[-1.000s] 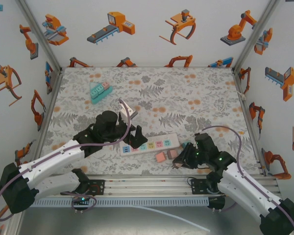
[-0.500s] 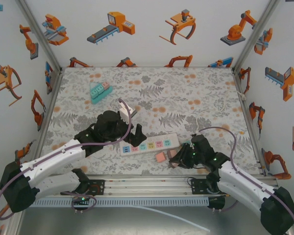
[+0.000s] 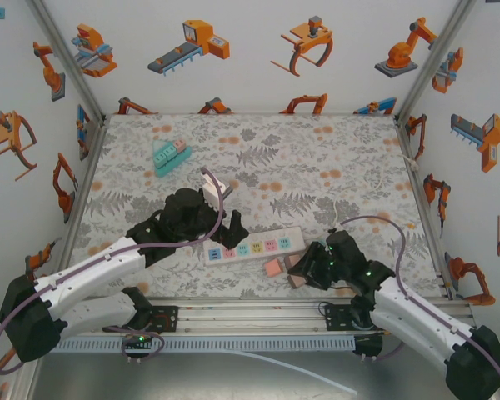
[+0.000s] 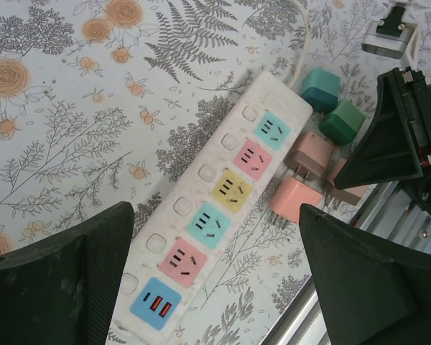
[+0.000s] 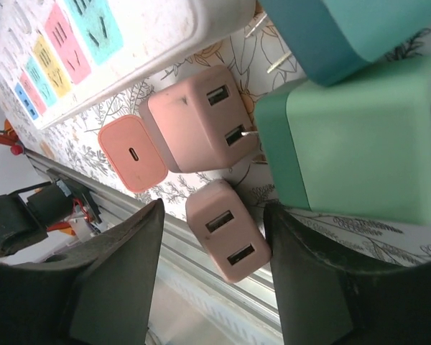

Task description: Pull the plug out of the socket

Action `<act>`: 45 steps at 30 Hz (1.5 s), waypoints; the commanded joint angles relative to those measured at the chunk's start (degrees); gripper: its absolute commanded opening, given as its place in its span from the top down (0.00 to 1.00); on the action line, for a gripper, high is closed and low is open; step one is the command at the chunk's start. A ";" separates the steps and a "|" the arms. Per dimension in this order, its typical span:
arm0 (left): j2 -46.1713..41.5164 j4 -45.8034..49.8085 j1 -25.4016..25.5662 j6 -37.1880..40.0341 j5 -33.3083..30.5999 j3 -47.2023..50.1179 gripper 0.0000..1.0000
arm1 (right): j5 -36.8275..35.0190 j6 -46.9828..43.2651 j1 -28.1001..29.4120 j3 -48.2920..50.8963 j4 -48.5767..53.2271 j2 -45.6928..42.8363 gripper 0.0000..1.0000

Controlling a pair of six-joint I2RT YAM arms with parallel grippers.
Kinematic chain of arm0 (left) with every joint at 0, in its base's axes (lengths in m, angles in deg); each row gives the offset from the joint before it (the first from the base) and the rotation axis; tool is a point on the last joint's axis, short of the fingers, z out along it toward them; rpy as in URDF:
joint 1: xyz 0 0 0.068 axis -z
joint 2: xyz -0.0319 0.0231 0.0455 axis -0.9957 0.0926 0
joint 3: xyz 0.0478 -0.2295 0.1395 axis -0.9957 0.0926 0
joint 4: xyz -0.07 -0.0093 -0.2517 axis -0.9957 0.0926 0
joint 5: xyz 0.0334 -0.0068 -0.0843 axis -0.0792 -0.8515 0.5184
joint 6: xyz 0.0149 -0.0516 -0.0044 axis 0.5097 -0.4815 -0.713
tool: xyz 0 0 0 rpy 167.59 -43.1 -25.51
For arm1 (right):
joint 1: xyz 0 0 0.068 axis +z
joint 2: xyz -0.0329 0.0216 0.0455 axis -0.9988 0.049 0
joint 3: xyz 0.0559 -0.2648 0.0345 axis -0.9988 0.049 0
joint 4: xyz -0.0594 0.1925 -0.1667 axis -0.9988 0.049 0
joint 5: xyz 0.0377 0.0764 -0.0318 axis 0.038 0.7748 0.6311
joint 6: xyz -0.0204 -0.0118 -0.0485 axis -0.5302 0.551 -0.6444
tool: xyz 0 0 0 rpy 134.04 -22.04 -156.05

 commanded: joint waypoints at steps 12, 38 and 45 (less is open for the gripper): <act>2.84 9.94 -5.84 -2.59 -20.71 -7.60 0.12 | -15.50 -32.99 0.33 -30.32 14.46 8.53 0.37; 63.03 12.19 -53.85 -19.68 5.27 -57.84 0.16 | -17.94 -34.44 0.33 -32.44 8.24 8.55 0.36; 67.21 5.79 -55.29 -19.79 17.22 -55.89 0.34 | -20.93 -33.07 0.33 -32.20 9.08 4.95 0.34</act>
